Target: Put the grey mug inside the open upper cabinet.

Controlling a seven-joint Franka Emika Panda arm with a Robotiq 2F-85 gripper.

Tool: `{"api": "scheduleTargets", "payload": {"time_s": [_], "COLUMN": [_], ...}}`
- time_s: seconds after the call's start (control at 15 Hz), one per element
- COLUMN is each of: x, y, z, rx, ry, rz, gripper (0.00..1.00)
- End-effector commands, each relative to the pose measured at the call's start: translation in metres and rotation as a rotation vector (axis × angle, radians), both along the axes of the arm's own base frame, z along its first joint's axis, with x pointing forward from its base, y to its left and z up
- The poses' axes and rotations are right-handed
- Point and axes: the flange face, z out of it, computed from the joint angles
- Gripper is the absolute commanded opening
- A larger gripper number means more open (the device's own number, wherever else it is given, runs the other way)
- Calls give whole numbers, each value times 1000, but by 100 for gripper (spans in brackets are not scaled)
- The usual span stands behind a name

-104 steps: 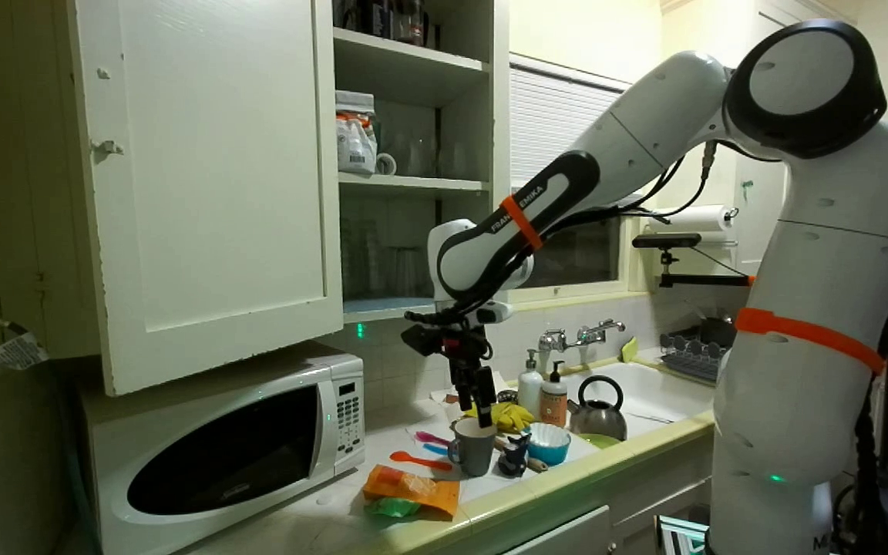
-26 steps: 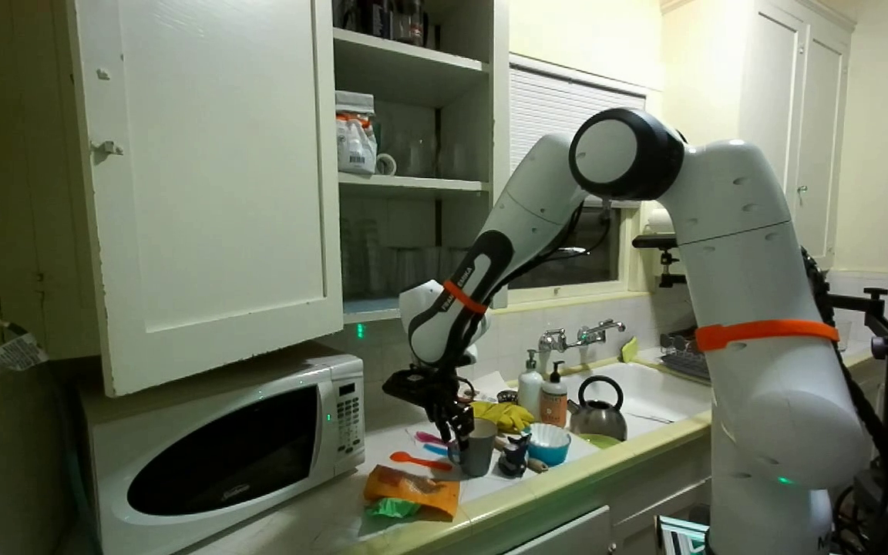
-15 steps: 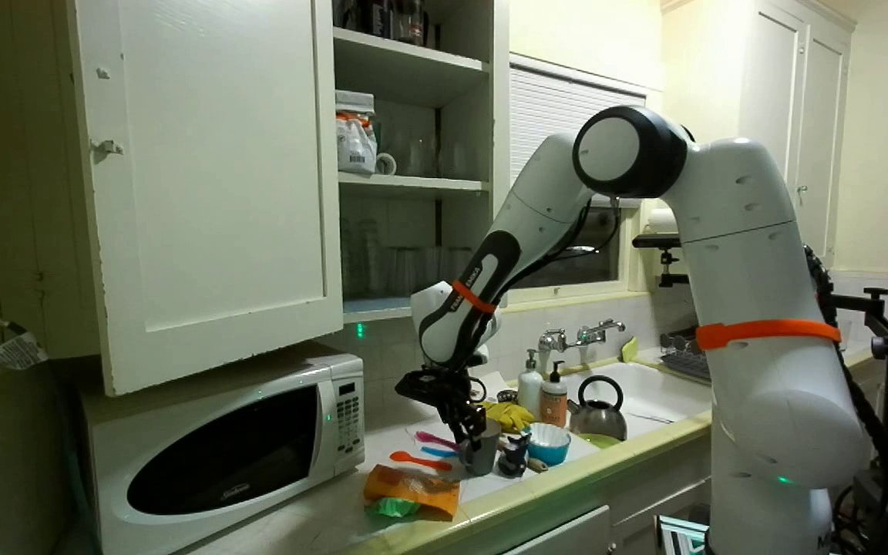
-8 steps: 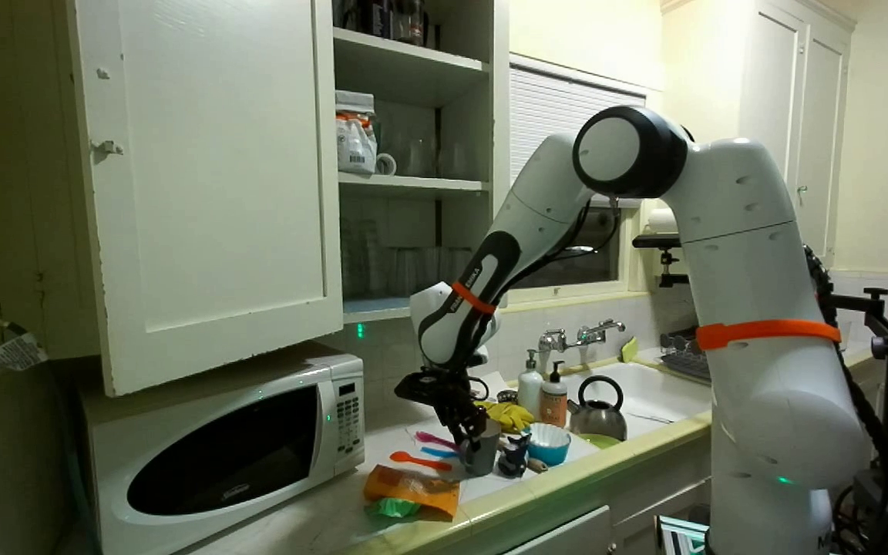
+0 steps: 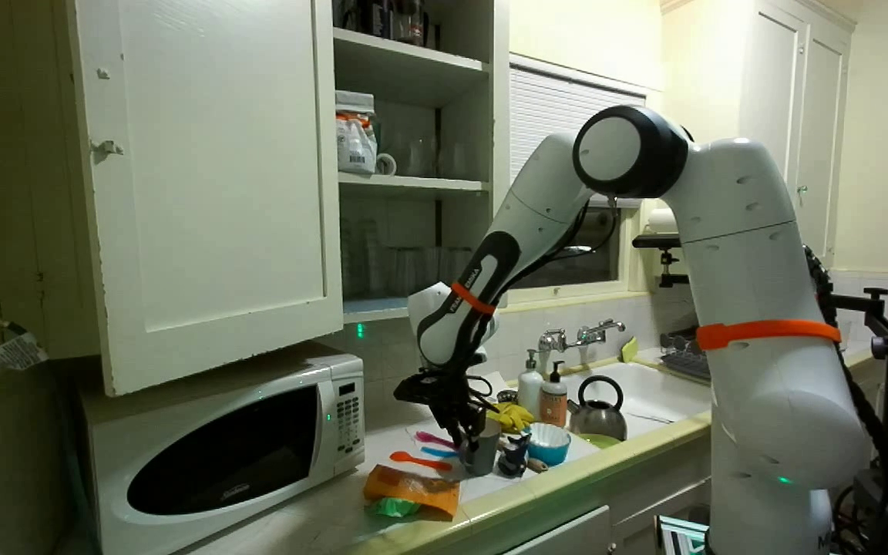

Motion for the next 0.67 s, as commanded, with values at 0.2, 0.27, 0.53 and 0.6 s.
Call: {"api": "scheduleTargets", "payload": {"time_s": [0.2, 0.27, 0.53, 0.6], "x": [-3, -4, -4, -4], "y": [-2, -2, -4, -4], "z": [-4, -4, -3, -2], "rx": [5, 7, 8, 8], "ry": [7, 7, 8, 7], "rz": [70, 74, 83, 84], "gripper": [41, 36, 7, 5]}}
